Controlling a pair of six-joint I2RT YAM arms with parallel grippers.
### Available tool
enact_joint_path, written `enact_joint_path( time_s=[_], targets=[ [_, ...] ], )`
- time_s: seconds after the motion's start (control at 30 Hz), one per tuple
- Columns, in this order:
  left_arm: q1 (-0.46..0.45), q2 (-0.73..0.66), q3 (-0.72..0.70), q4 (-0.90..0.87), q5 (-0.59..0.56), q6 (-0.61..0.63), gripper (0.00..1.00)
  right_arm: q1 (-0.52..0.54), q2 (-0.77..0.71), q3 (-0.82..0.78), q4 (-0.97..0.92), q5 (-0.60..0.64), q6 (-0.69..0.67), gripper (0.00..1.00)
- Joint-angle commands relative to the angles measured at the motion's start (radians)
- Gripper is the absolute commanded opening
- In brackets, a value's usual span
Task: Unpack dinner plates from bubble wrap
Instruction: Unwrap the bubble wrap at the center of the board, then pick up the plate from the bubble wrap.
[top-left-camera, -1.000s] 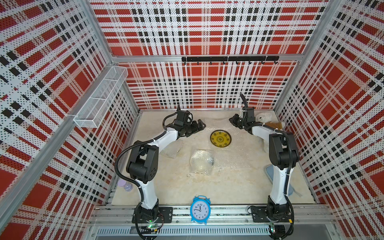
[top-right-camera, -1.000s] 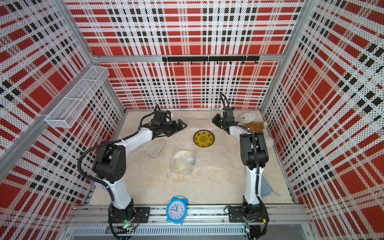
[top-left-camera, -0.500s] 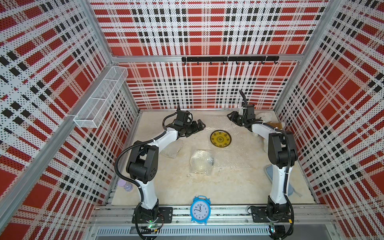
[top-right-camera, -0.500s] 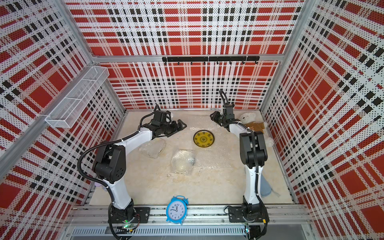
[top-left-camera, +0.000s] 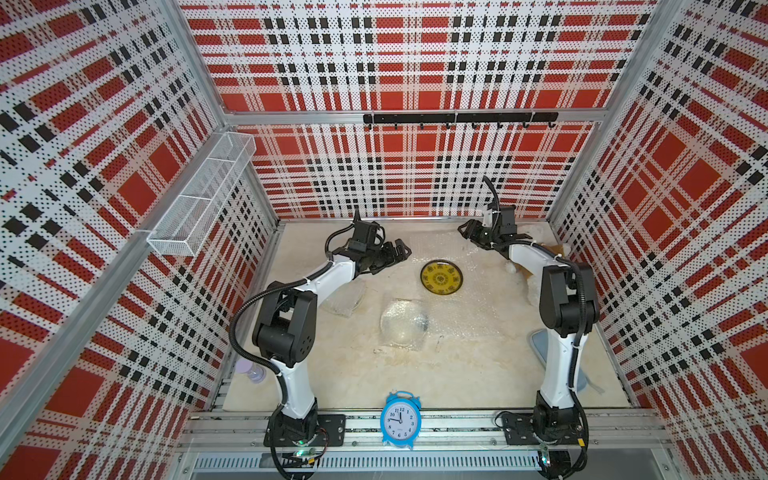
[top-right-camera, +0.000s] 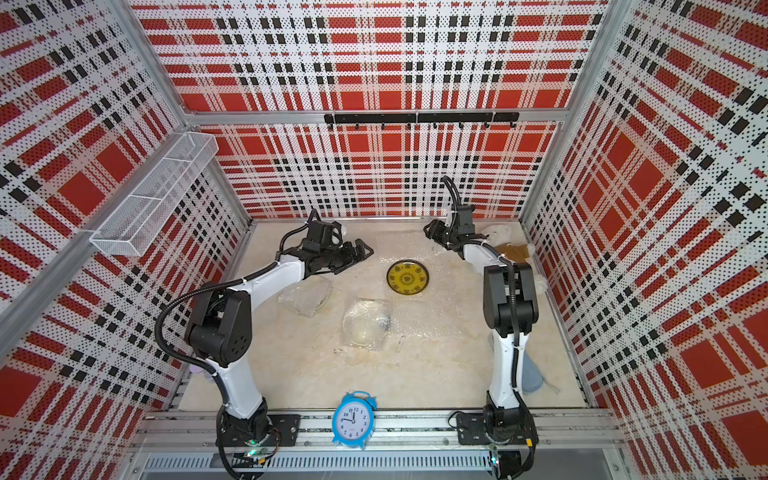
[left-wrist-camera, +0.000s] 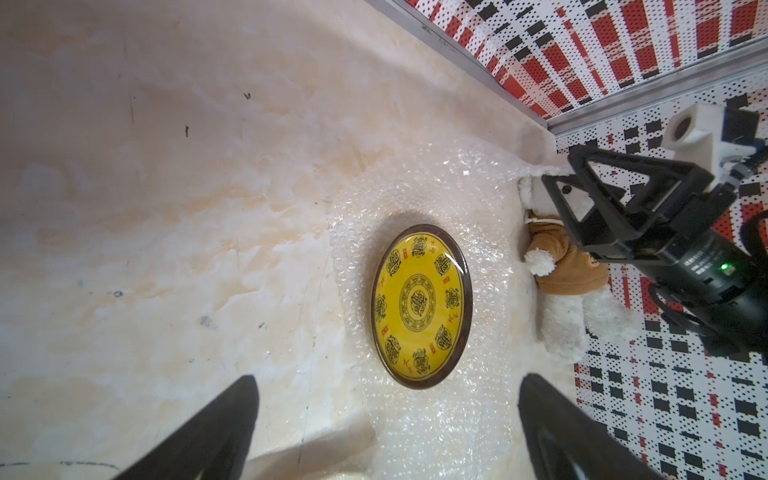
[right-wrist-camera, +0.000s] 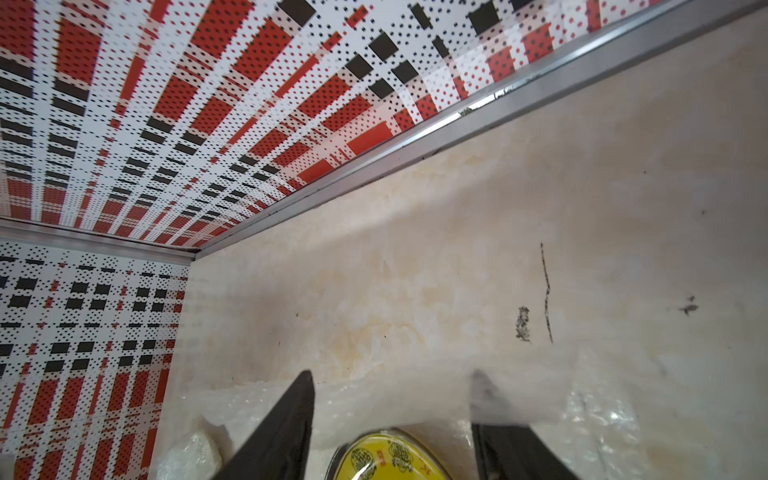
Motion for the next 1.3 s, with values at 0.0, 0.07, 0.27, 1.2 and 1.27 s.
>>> enact_joint_path(
  time_s=[0.0, 0.07, 0.27, 1.2, 1.27],
  targets=[
    [0.01, -0.034, -0.005, 0.001, -0.007, 0.011, 1.0, -0.002, -0.046, 0.045, -0.009, -0.012, -0.06, 0.71],
    [0.012, -0.032, -0.002, 0.002, -0.004, 0.008, 0.99, -0.008, -0.044, 0.075, -0.037, -0.024, -0.079, 0.74],
    [0.017, -0.04, -0.005, 0.003, 0.0, 0.008, 0.99, -0.035, -0.088, 0.104, -0.081, -0.057, -0.112, 0.99],
    [0.03, -0.054, -0.06, 0.08, 0.051, -0.047, 0.99, 0.041, -0.309, -0.633, 0.153, -0.178, 0.052, 0.5],
    [0.029, -0.055, -0.061, 0.081, 0.048, -0.047, 0.99, 0.043, -0.302, -0.633, 0.144, -0.161, 0.055, 0.5]
  ],
)
